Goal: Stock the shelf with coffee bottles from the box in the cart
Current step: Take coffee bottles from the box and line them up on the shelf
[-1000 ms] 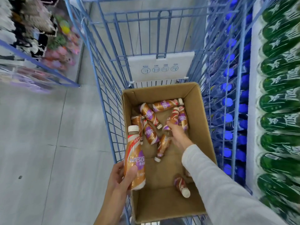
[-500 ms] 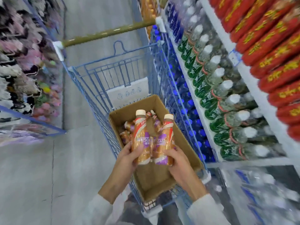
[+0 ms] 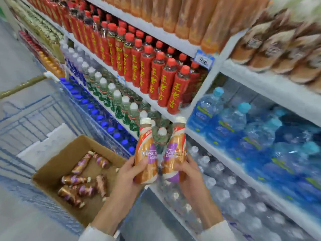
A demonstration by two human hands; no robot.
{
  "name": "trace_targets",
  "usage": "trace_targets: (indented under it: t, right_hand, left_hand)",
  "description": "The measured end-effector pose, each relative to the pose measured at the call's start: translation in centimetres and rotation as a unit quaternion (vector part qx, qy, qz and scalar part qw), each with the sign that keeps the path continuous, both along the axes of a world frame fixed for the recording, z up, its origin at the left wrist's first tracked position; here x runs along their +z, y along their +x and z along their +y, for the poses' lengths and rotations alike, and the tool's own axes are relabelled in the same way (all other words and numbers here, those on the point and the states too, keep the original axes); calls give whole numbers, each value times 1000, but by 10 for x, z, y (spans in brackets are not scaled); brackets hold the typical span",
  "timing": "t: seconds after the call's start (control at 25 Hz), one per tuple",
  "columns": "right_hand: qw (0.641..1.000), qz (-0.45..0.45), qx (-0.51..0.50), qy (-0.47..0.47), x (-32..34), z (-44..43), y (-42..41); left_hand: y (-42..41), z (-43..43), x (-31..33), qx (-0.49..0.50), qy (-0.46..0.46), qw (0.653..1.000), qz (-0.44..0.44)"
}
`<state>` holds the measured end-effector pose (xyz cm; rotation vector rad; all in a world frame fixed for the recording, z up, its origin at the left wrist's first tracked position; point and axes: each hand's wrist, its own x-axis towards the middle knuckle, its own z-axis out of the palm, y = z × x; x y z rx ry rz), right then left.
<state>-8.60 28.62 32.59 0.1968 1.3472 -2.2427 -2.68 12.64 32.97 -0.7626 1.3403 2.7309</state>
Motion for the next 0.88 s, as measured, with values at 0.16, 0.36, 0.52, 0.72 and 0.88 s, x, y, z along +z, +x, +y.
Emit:
trace_targets:
  t: [0.16, 0.36, 0.52, 0.72, 0.88]
  right_hand:
    - [996, 66, -62, 24, 20, 105, 7]
    - [981, 104, -145, 71, 43, 222, 19]
    - [969, 121, -197, 81, 72, 286, 25]
    - [946, 152, -256, 127, 127, 337, 18]
    - [911, 207, -318, 164, 176, 372, -16]
  left_hand:
    - [-13, 104, 30, -80, -4, 996, 26]
    - [-29, 222, 55, -162, -47, 984, 63]
    - [-43, 283, 79, -226, -63, 968, 89]
    - [-78, 340, 120, -288, -80, 943, 147]
    - [-130, 384, 164, -316, -137, 910, 233]
